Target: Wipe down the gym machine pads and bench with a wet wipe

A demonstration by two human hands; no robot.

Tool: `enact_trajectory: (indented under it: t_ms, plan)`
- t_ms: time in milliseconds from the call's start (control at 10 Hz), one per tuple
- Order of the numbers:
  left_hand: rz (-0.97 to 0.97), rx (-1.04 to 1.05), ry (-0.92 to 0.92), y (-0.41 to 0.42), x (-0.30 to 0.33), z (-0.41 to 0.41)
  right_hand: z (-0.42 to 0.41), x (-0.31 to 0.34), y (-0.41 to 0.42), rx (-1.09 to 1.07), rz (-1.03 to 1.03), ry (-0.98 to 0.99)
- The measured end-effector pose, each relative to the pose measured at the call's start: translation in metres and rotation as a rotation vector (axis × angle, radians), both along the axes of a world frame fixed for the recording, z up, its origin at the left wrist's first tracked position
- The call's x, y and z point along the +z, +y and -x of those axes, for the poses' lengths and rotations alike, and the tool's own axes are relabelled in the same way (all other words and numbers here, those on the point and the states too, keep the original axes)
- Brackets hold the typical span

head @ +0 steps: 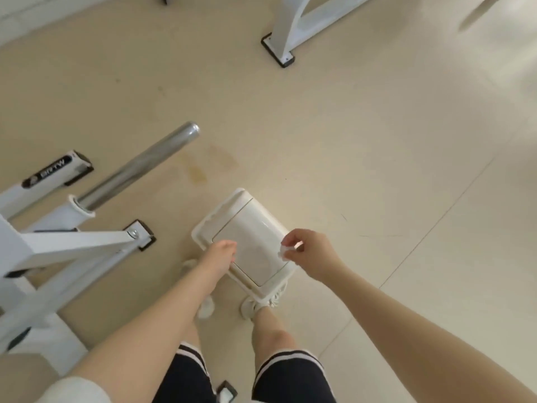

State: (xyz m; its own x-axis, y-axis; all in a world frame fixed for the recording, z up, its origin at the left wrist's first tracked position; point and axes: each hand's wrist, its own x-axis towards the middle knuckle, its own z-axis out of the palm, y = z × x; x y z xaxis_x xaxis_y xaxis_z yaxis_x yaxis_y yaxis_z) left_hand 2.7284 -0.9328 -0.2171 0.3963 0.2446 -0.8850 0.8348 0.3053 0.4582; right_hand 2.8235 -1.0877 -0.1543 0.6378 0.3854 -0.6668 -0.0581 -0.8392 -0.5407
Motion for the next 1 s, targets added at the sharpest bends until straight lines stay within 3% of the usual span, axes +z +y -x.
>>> enact_trajectory:
  t_ms: [200,400,500,600,700,800,900,1000]
  plan:
    - [0.028,0.161,0.083,-0.004,-0.067,-0.005,0.014,-0.085,-0.003,0.336,0.086,-0.06]
    - [0.079,0.305,0.134,0.005,-0.127,-0.003,0.033,-0.152,0.014,0.278,0.041,-0.077]
    - [0.142,0.304,0.088,0.008,-0.142,0.003,0.047,-0.175,0.031,0.467,0.083,-0.162]
    - [0.203,0.302,0.043,0.013,-0.147,0.002,0.066,-0.187,0.041,0.789,0.241,-0.367]
    - [0.236,0.275,0.001,0.019,-0.15,0.0,0.082,-0.213,0.04,0.868,0.318,-0.464]
    - [0.222,0.244,-0.044,0.023,-0.15,0.002,0.086,-0.211,0.043,0.882,0.444,-0.286]
    - [0.192,0.22,-0.056,0.03,-0.135,0.007,0.08,-0.2,0.045,0.88,0.433,-0.162]
    - [0.143,0.181,-0.07,0.042,-0.105,0.014,0.064,-0.167,0.05,0.802,0.374,-0.167]
